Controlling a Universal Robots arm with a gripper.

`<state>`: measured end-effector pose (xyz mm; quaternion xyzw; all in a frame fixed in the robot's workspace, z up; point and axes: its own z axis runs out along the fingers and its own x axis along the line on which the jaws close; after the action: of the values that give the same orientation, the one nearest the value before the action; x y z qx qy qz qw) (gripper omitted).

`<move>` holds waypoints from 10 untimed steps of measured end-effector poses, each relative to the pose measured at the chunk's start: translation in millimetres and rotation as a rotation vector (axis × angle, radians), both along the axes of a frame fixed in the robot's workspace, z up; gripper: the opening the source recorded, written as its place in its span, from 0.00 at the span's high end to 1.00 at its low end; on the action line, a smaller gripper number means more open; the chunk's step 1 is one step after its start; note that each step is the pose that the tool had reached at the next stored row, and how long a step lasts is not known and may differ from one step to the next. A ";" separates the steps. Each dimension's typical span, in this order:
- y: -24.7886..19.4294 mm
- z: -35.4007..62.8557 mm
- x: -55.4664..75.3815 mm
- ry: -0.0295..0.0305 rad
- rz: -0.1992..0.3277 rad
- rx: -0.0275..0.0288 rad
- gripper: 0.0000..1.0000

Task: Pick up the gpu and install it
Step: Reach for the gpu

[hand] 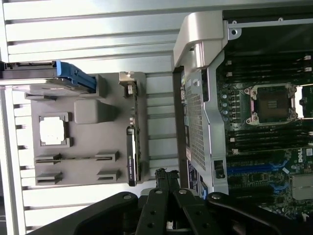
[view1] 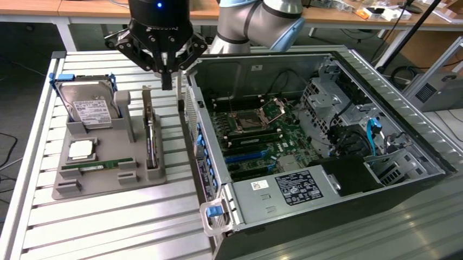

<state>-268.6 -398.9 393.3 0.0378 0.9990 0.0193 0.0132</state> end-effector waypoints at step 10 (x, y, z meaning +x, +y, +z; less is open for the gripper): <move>0.0 0.0 -5.4 0.0000 0.000 0.0001 0.89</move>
<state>-274.0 -399.0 393.3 0.0378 0.9990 0.0193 0.0132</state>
